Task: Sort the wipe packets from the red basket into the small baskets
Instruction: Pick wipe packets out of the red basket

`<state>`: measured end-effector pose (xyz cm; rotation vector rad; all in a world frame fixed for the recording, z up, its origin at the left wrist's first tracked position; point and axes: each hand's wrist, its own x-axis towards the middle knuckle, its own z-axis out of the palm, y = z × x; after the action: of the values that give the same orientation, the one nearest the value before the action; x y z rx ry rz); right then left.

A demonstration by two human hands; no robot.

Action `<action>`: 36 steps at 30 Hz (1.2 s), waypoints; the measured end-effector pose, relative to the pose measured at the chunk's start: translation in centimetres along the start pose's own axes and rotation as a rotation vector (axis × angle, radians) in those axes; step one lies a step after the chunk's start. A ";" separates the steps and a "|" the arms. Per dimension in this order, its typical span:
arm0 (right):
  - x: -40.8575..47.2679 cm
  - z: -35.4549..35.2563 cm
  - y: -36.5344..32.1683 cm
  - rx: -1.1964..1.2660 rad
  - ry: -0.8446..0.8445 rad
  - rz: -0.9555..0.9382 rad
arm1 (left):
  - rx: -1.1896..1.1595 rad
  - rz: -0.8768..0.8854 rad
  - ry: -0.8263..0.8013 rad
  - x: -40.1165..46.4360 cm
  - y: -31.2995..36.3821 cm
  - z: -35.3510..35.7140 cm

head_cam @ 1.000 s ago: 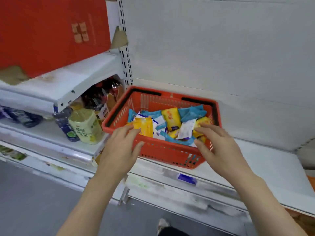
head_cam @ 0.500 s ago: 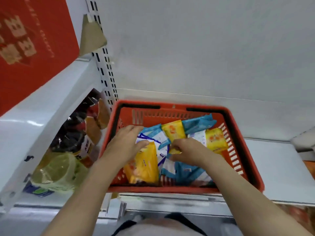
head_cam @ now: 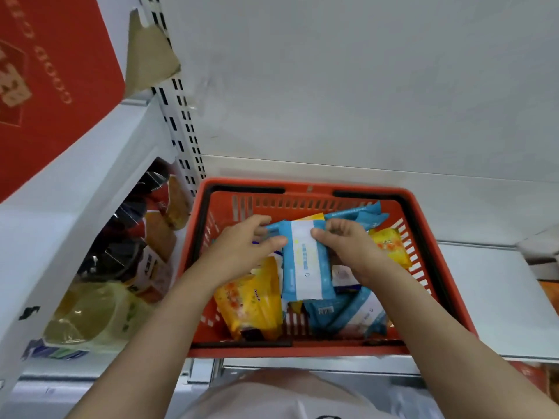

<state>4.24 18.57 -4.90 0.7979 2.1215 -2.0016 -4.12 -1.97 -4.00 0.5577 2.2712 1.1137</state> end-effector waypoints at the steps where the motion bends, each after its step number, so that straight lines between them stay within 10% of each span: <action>1: -0.4 0.2 -0.4 0.100 -0.019 -0.002 | -0.092 -0.008 -0.022 0.1 0.5 0.5; 6: -1.1 -0.3 0.2 0.172 -0.081 0.047 | -0.335 -0.108 -0.047 0.7 0.0 1.7; 12: -0.7 -1.5 3.1 -1.215 -0.333 0.070 | -0.105 -0.143 0.183 1.4 -2.1 0.5; 17: -0.2 -0.3 4.8 -1.529 -0.436 0.094 | -0.195 -0.107 0.156 1.1 -1.4 1.0; 20: 0.3 -1.8 4.4 -1.276 -0.311 0.050 | -0.263 -0.086 0.146 0.4 -0.9 0.9; 26: -1.0 -3.9 2.7 0.063 0.043 0.221 | -0.346 -0.074 0.251 -0.7 -0.6 -0.6; 36: -3.9 -0.3 2.4 0.493 0.183 0.145 | -0.439 -0.018 0.191 -1.7 -0.6 -0.2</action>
<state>8.69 17.70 -5.33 1.2058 1.5952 -2.4837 -3.00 -3.38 -3.92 0.2616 2.0794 1.6549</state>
